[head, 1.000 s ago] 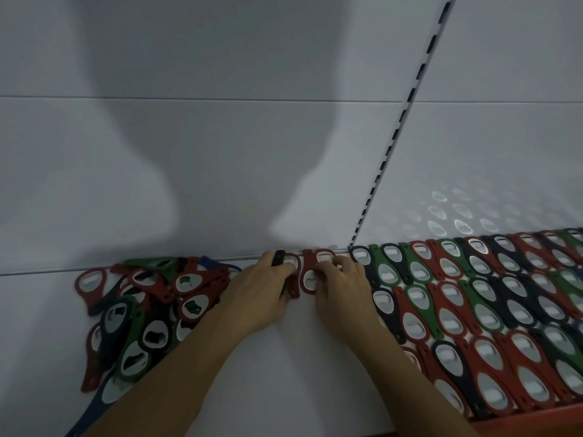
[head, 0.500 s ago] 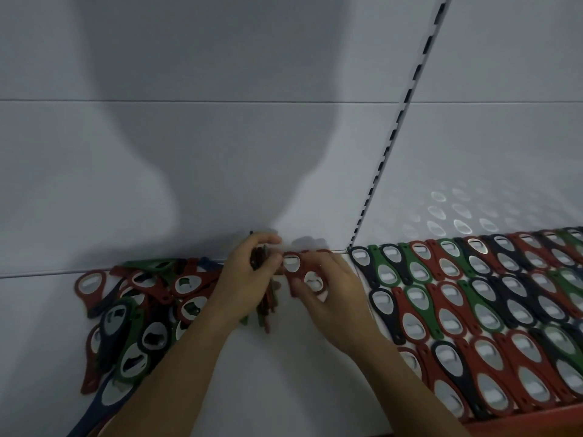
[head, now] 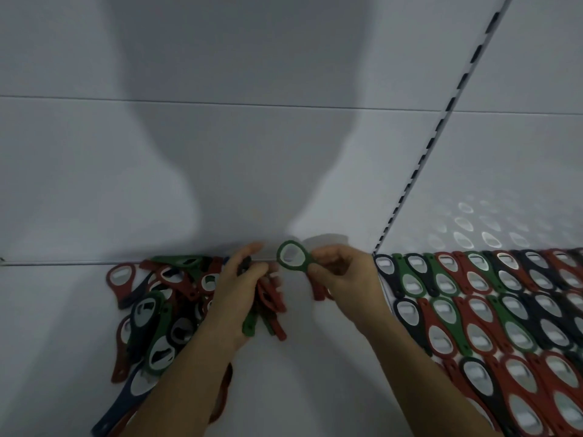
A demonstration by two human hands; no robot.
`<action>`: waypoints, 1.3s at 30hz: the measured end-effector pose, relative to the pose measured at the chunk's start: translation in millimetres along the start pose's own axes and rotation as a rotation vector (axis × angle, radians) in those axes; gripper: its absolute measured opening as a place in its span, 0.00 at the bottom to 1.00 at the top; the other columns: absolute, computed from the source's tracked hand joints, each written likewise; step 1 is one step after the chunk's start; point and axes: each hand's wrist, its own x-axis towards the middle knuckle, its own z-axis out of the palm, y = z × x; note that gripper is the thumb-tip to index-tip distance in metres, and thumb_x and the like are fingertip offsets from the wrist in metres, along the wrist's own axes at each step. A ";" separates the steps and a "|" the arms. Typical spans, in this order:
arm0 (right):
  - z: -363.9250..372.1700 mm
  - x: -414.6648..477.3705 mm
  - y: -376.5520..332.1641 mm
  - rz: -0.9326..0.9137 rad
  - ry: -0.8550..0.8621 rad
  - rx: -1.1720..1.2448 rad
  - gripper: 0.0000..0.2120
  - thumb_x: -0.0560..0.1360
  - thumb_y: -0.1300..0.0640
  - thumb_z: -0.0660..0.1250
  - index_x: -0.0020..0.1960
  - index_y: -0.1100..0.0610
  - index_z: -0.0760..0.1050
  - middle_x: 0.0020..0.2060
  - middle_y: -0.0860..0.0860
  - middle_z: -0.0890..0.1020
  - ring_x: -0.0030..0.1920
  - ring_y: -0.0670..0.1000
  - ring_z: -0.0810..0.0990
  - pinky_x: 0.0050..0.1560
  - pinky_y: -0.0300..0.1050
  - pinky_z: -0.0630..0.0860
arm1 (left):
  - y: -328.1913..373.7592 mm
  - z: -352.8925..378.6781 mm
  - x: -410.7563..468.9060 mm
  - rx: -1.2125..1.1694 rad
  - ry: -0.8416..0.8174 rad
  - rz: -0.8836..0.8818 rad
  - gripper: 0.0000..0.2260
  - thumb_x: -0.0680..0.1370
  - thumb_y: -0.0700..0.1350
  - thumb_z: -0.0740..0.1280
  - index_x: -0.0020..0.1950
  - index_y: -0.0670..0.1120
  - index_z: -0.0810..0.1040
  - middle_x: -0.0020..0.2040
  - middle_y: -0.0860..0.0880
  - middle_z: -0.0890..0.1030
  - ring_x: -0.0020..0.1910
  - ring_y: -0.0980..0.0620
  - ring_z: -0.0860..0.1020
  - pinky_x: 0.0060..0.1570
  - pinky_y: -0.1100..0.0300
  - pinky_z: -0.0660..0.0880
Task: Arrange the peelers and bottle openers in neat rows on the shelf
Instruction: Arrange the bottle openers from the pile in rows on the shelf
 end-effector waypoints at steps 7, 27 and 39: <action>2.6 35.3 -26.8 -0.190 -0.532 -0.711 0.10 0.80 0.63 0.66 0.47 0.50 0.81 0.40 0.44 0.82 0.34 0.46 0.82 0.35 0.34 0.78 | 15.0 -21.9 1.4 0.646 -0.181 0.284 0.14 0.80 0.35 0.66 0.51 0.55 0.81 0.36 0.47 0.77 0.34 0.49 0.78 0.33 0.59 0.78; -18.2 -12.6 32.4 -0.058 0.086 -0.947 0.17 0.78 0.53 0.64 0.66 0.54 0.75 0.62 0.56 0.76 0.62 0.59 0.71 0.63 0.54 0.70 | -17.4 14.2 9.3 1.644 -0.350 0.640 0.10 0.82 0.48 0.66 0.63 0.53 0.76 0.59 0.50 0.70 0.47 0.50 0.76 0.39 0.59 0.71; -29.8 -10.5 34.8 -0.082 0.058 -0.788 0.18 0.75 0.58 0.68 0.65 0.56 0.77 0.62 0.54 0.77 0.63 0.56 0.73 0.65 0.50 0.73 | -19.1 9.9 15.5 1.631 -0.427 0.626 0.14 0.81 0.44 0.66 0.66 0.53 0.76 0.57 0.52 0.69 0.44 0.52 0.76 0.35 0.63 0.65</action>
